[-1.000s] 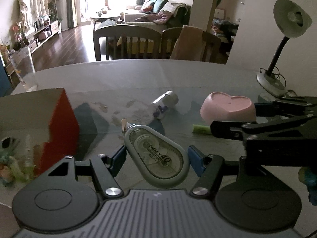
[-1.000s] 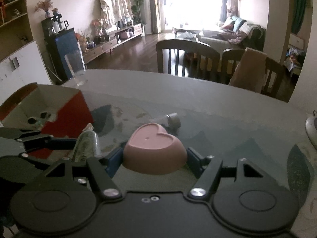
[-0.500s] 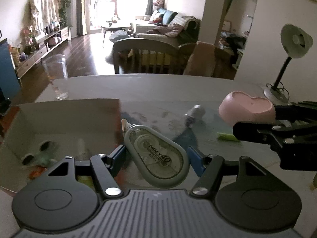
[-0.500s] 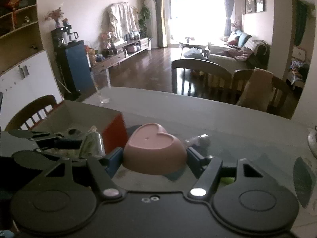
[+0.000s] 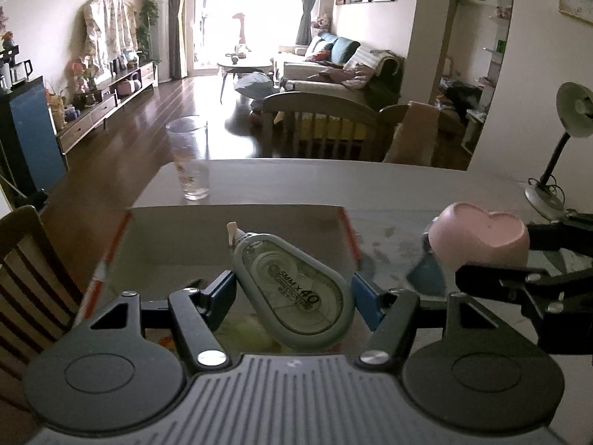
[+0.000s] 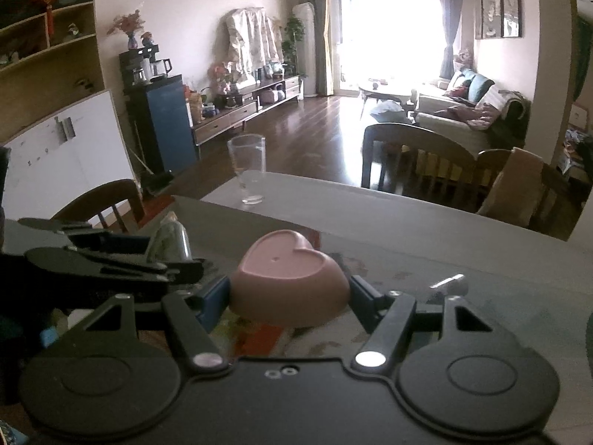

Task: Organize rigid objects
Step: 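Carry the correction tape with left tool while right tool carries the pink heart into the box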

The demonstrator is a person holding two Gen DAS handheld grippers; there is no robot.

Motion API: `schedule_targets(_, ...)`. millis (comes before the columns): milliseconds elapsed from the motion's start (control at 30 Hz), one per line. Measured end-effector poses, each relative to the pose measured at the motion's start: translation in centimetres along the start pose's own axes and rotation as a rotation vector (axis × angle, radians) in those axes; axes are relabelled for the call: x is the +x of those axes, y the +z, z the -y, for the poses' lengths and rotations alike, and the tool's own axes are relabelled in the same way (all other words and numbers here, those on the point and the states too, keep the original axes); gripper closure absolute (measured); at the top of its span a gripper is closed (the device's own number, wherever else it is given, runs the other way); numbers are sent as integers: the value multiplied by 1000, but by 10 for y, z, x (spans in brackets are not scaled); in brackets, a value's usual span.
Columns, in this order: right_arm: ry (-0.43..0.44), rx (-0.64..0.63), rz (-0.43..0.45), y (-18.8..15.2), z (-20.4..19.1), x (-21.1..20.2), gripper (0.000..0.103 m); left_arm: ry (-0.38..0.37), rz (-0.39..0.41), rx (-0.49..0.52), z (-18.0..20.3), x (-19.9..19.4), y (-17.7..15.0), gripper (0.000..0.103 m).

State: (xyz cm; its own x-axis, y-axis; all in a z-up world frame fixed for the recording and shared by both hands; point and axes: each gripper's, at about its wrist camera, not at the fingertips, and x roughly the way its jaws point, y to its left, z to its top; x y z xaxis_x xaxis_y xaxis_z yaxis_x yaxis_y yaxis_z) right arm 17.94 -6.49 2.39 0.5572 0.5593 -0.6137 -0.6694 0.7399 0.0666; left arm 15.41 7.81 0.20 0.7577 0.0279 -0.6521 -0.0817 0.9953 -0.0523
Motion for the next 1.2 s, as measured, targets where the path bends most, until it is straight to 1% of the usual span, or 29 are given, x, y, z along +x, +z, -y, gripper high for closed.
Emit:
schedule_targets(100, 4, -4, -8, 0, -16, 8, 34, -13, -14, 13, -19, 0, 2, 35)
schedule_targets(333, 9, -20, -37, 2, -50, 37, 34, -11, -48, 41, -62, 8, -2, 35)
schedule_targets(467, -14, -28, -72, -2, -59, 60, 34, 3, -70, 54, -83, 21, -2, 35)
schedule_targets(633, -45, -30, -135, -11, -61, 95, 34, 13, -107, 74, -101, 44, -2, 35)
schedule_targets(800, -66, -59, -179, -15, -70, 123, 34, 3, -146, 106, -109, 71, -3, 35)
schedule_targets(900, -74, -78, -199, -16, -73, 137, 34, -13, -169, 130, -106, 87, -3, 35)
schedule_targets(1033, -78, -84, -222, -17, -73, 150, 34, -32, -193, 170, -101, 103, -5, 35)
schedule_targets(1133, -82, -85, -239, -19, -72, 158, 34, -31, -213, 191, -98, 114, -8, 35)
schedule_targets(1200, -82, -101, -235, -19, -73, 160, 34, -32, -228, 202, -97, 121, -10, 35)
